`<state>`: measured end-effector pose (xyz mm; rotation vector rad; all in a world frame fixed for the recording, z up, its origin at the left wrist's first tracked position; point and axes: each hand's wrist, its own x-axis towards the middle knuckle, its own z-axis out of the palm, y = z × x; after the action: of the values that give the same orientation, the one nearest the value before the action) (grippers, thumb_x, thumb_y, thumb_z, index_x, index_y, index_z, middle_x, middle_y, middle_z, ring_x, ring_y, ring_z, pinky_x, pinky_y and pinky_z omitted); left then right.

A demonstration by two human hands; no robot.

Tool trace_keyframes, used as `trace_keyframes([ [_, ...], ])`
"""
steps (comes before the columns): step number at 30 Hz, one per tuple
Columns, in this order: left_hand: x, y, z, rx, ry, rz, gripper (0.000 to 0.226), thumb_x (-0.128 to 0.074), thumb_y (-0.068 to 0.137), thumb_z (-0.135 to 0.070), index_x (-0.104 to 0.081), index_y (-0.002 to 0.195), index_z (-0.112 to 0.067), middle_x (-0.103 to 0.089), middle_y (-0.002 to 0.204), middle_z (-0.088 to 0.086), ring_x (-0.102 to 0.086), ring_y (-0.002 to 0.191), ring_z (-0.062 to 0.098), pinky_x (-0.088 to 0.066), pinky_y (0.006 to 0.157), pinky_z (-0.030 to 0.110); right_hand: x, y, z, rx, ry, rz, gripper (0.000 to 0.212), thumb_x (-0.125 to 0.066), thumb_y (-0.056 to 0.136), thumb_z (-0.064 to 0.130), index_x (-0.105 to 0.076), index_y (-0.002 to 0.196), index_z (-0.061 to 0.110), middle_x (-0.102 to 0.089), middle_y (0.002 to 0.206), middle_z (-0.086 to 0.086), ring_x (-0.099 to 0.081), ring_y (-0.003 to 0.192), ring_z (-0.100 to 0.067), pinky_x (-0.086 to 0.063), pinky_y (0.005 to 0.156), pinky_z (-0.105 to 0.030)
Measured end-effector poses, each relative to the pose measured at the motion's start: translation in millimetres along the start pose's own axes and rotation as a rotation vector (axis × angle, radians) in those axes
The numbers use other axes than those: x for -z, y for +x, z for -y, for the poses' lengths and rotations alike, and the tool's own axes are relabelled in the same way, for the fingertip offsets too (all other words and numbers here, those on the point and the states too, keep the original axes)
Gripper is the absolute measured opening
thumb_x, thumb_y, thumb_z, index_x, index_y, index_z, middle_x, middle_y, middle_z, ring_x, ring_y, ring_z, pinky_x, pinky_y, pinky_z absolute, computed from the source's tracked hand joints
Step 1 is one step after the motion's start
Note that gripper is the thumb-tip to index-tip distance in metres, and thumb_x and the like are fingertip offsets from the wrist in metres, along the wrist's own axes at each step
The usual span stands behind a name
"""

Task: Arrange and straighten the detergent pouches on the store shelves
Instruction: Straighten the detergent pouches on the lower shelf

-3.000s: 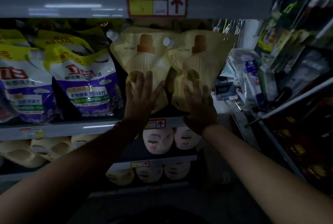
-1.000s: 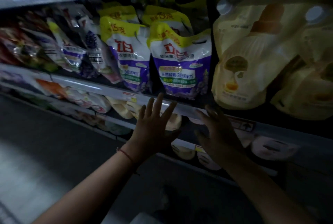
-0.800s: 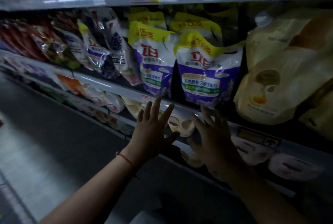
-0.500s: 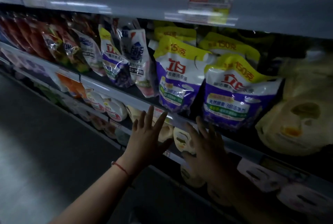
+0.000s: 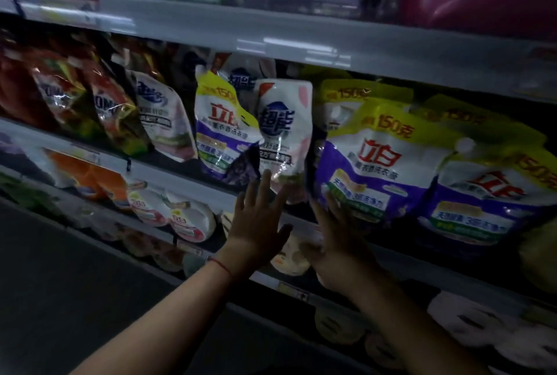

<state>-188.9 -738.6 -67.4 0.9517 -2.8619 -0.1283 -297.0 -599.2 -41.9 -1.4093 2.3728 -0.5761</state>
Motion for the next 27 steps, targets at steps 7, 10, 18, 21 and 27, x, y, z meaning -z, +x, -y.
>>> trace_keyframes([
  [7,15.5,11.5,48.1,-0.016,-0.028,-0.074,0.085,-0.057,0.094,-0.045,-0.004,0.159,-0.033,0.009,0.166,0.014,0.000,0.151,0.041,-0.016,0.120,0.054,-16.6,76.2,40.9,-0.112,0.706,-0.269,0.081,-0.073,0.082,0.044,-0.028,0.149,0.039,-0.044,0.149,0.009,-0.046,0.133,-0.015,-0.045,0.102,-0.042],
  [10,19.8,14.0,53.8,0.014,-0.049,-0.052,0.084,-0.054,0.096,-0.045,0.002,0.159,-0.032,0.016,0.165,0.011,0.007,0.151,0.039,-0.009,0.121,0.053,-19.5,96.7,55.4,-0.209,0.867,-0.406,0.066,-0.067,0.084,0.041,-0.039,0.144,0.037,-0.056,0.137,0.009,-0.056,0.121,-0.014,-0.049,0.095,-0.041],
  [18,10.5,0.7,52.1,0.102,-0.107,-0.009,0.086,-0.054,0.096,-0.047,0.004,0.158,-0.035,0.018,0.165,0.009,0.007,0.152,0.038,-0.010,0.121,0.053,-10.9,135.5,50.2,-0.405,0.758,-0.462,0.050,-0.062,0.070,0.053,-0.070,0.103,0.016,-0.072,0.099,-0.009,-0.069,0.090,-0.029,-0.056,0.082,-0.051],
  [21,4.7,-3.5,47.7,0.133,-0.133,0.004,0.085,-0.052,0.097,-0.047,0.007,0.157,-0.036,0.021,0.164,0.008,0.010,0.152,0.036,-0.011,0.122,0.054,-4.6,121.8,55.4,-0.383,0.835,-0.439,0.027,-0.067,0.087,0.029,-0.070,0.107,0.011,-0.072,0.097,-0.008,-0.068,0.085,-0.025,-0.056,0.077,-0.040],
  [27,-7.5,-19.3,44.0,0.192,-0.337,-0.004,0.077,-0.049,0.098,-0.051,-0.001,0.157,-0.039,0.014,0.166,0.002,0.001,0.153,0.030,-0.017,0.121,0.052,20.4,96.8,56.4,-0.312,0.937,-0.414,0.017,-0.067,0.087,0.033,-0.064,0.082,0.017,-0.063,0.067,0.003,-0.058,0.063,-0.014,-0.045,0.064,-0.033],
])
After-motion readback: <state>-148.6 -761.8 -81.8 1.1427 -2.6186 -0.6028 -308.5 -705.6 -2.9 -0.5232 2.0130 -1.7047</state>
